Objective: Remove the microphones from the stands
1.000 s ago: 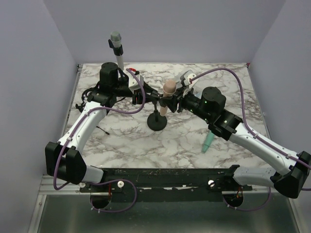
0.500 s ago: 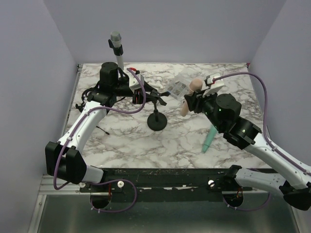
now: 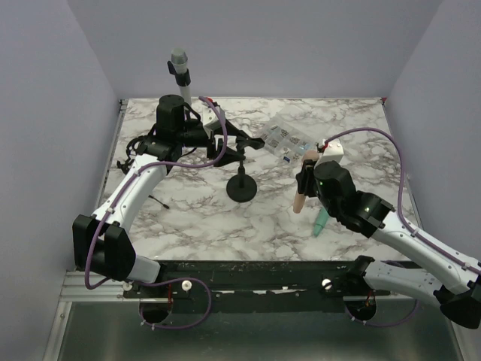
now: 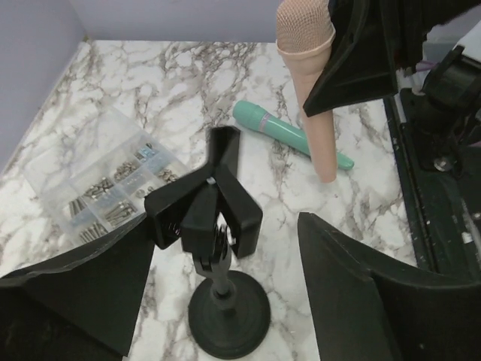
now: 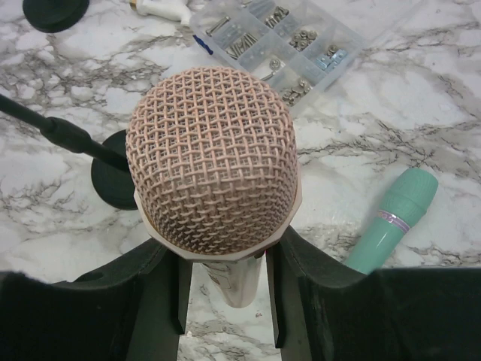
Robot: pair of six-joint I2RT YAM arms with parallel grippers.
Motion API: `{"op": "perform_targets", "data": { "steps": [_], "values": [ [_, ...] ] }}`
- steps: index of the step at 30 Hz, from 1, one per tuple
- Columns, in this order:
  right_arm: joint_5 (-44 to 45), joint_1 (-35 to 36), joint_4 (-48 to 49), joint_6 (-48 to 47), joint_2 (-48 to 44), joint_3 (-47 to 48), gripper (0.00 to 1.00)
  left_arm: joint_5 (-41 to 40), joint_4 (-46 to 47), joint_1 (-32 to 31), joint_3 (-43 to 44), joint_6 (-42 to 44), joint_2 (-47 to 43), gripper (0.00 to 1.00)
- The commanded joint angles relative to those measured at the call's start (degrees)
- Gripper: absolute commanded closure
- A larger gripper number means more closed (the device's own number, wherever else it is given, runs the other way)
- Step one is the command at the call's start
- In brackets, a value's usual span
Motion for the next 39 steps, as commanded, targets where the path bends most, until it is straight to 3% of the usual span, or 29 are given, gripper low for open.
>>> {"op": "perform_targets", "data": {
  "steps": [1,3,8,12,15,18,21,26,33,39],
  "values": [
    [2.71,-0.11,-2.80,5.12,2.77,0.75,0.99,-0.28,-0.20,-0.23,0.68,-2.80,0.46,0.11],
    [2.02,-0.41,-2.80,5.64,3.75,1.04,0.99,-0.13,0.06,-0.22,0.55,-3.25,0.32,0.02],
    [-1.79,-4.08,-3.88,7.03,6.75,1.91,0.99,-0.11,1.08,-0.24,0.66,-4.48,-0.87,0.01],
    [-14.03,-15.28,-4.47,7.29,10.04,1.61,0.99,-0.96,2.43,-0.13,-0.39,-6.35,-3.20,0.02],
    [-23.78,-21.20,-3.40,6.72,12.74,1.52,0.99,-7.26,0.53,-0.13,-0.61,-7.43,-5.03,0.01],
    [-26.81,-24.43,-3.52,7.68,16.19,2.33,0.99,-20.24,-6.37,-0.17,2.55,-9.28,-5.92,0.01],
    [-29.59,-28.24,-3.70,8.53,20.28,2.22,0.99,-27.79,-10.49,-0.23,3.75,-11.56,-8.17,0.01],
    [-34.88,-33.63,-2.71,9.70,26.66,1.55,0.99,-26.89,-9.18,-0.22,-0.30,-14.23,-15.64,0.01],
    [-31.79,-34.92,-0.98,10.74,31.55,1.24,0.98,-30.37,-2.43,-0.26,-8.46,-21.53,-23.80,0.02],
    [-28.46,-34.98,1.77,11.80,34.37,-0.12,0.96,-28.92,2.28,-0.22,-14.97,-22.00,-25.51,0.01]
  ]
}}
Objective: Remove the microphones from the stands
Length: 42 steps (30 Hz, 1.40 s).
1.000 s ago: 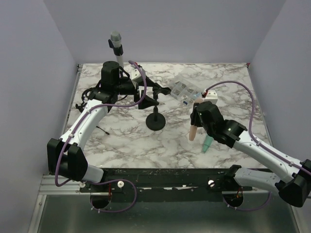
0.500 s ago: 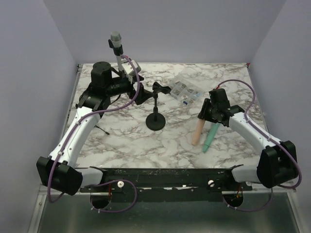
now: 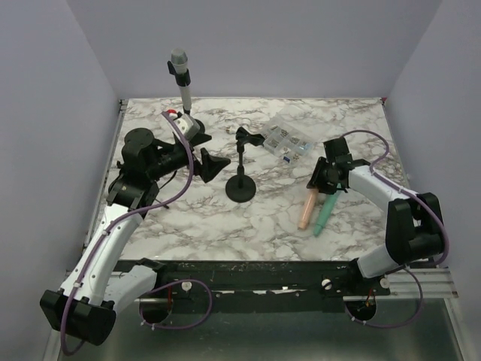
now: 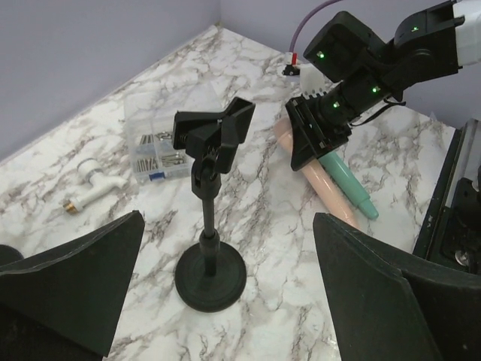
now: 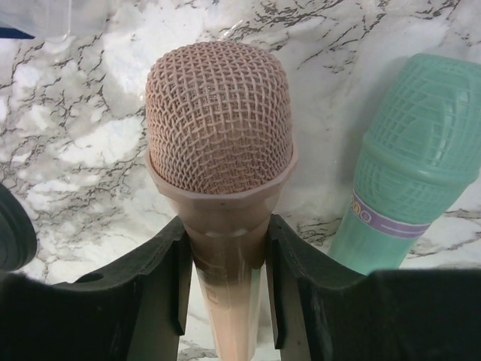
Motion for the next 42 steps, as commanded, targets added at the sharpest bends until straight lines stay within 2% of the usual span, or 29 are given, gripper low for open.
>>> {"op": "perform_targets", "data": {
  "steps": [1,8,12,17,21,33,38,42],
  "values": [
    [3.66,-0.21,3.42,1.62,2.15,-1.08,0.96,-1.55,3.46,-0.17,-3.46,-2.04,0.28,0.01],
    [6.43,-0.21,4.98,1.78,1.81,-2.83,0.93,-3.32,4.93,-0.17,-6.03,-0.46,-1.64,0.01],
    [6.87,-0.18,5.44,1.45,2.67,-3.15,0.83,-4.38,5.93,-0.17,-7.44,0.89,-3.24,0.01],
    [6.69,-0.17,6.51,1.29,3.00,-3.99,0.76,-5.89,7.43,-0.17,-8.86,0.07,-4.57,0.02],
    [7.26,-0.17,6.89,1.02,3.41,-4.37,0.74,-6.04,9.98,-0.17,-9.77,-0.71,-5.15,0.01],
    [7.29,-0.16,8.13,0.63,3.23,-6.05,0.56,-6.70,10.00,-0.17,-10.08,-1.04,-4.78,0.01],
    [6.87,-0.16,8.39,0.34,2.55,-6.29,0.44,-5.94,9.72,-0.18,-9.20,-3.96,-4.00,0.01],
    [5.70,-0.17,8.40,0.00,2.37,-5.94,0.41,-6.55,11.11,-0.20,-8.84,-10.43,-3.55,0.02]
  ]
}}
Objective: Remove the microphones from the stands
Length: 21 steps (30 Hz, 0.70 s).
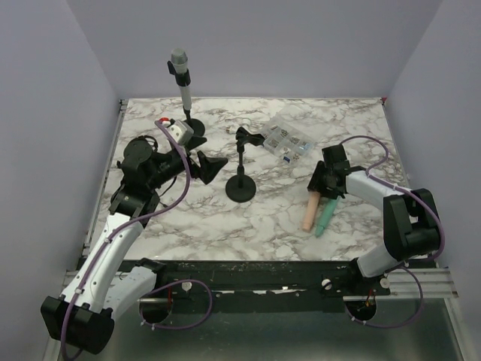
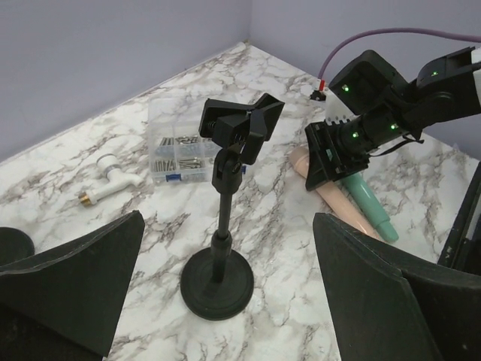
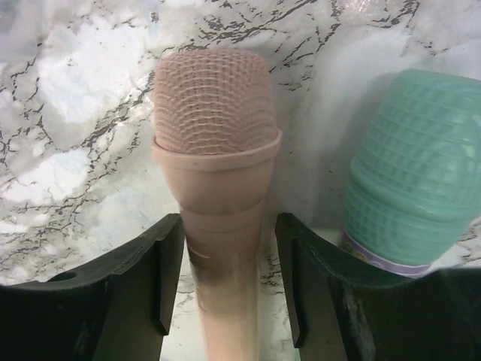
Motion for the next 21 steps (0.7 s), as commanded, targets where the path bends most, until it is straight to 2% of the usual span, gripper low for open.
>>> {"op": "perform_targets", "data": {
  "steps": [1,9,12,18,21],
  "values": [
    [-0.26,-0.16,0.48,-1.03,-0.33,-0.60,0.40,-1.29,2.15,-0.19,1.09,-9.02,0.67,0.01],
    [-2.45,-0.22,-1.88,-2.61,-4.55,1.83,0.30,0.46,-2.31,-0.17,8.40,-28.00,6.91,0.02],
    [-3.69,-0.17,-2.67,-3.63,-7.28,2.71,0.24,1.57,-0.71,-0.17,10.21,-35.15,8.91,0.07],
    [-5.92,-0.16,-4.09,-6.14,-12.91,4.73,0.15,2.24,-1.13,-0.39,15.63,-41.12,14.34,0.17],
    [-8.57,-0.16,-4.11,-7.11,-15.66,5.41,0.14,2.28,-2.60,-1.09,16.57,-42.17,16.59,0.20]
  ]
}}
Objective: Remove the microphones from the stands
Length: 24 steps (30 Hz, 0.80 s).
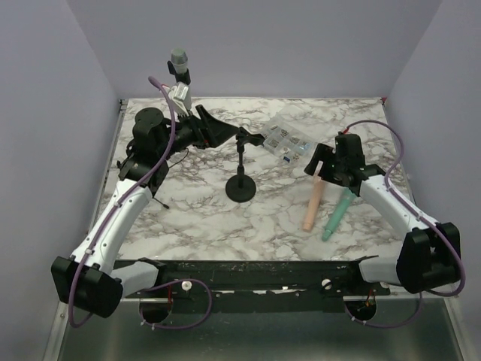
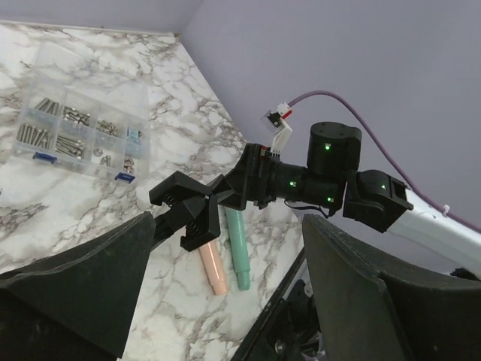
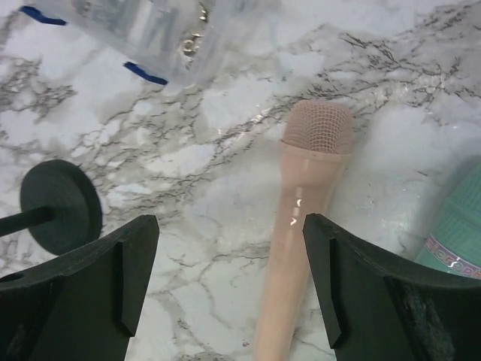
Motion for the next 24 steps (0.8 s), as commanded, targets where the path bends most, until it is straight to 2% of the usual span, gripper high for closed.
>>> {"op": "perform_targets", "data": {
  "steps": [1,8,16,24],
  "values": [
    [-4.49,-0.17,-1.59,-2.66,-4.22,2.19,0.14,1.55,-1.74,-1.28,2.71,-5.62,3.16,0.22],
    [-6.43,-0.23,-2.29,-3.29,-9.23,2.98,0.14,-2.92,-4.84,-2.99,3.54,-3.52,5.53,0.31],
    [-6.70,-0.19,-2.19,-3.46,-10.60,2.02,0.14,-3.25,-5.55,-3.88,4.12,-3.30,9.44,0.39],
    [-6.66,-0.16,-2.04,-3.51,-10.99,1.49,0.15,-5.45,-7.99,-4.34,3.97,0.05,10.82,0.66]
  ]
}}
